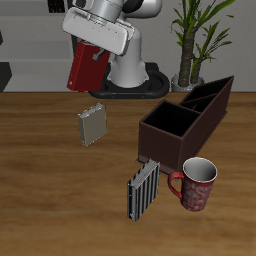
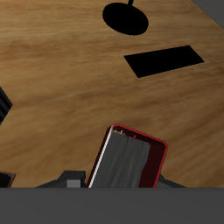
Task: Place the red book into the left desk caddy's left compartment and place the yellow book into the left desk caddy's left compartment
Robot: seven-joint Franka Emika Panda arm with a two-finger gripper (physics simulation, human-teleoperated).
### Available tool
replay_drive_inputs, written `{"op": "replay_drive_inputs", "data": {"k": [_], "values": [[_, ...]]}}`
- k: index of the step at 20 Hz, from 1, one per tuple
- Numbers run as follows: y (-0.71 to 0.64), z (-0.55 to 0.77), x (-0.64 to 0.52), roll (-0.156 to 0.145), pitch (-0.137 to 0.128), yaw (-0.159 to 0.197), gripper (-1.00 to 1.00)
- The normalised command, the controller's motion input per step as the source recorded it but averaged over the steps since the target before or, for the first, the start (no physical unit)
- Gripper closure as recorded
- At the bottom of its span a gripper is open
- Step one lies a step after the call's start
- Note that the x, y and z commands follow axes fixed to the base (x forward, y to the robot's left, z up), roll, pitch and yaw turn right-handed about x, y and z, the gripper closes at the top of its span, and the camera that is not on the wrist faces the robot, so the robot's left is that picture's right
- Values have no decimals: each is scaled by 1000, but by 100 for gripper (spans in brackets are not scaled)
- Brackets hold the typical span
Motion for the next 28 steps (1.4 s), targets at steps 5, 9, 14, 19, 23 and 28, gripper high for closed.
{"op": "replay_drive_inputs", "data": {"k": [5, 9, 14, 19, 23, 28], "values": [[296, -36, -259, -6, -30, -60, 100], [225, -96, -81, -25, -14, -27, 100], [468, -111, -333, 54, -16, -21, 100], [281, -2, -371, 33, -57, -24, 100], [373, 3, -506, 5, -86, -37, 100], [352, -69, -382, 32, -39, -8, 100]]}}
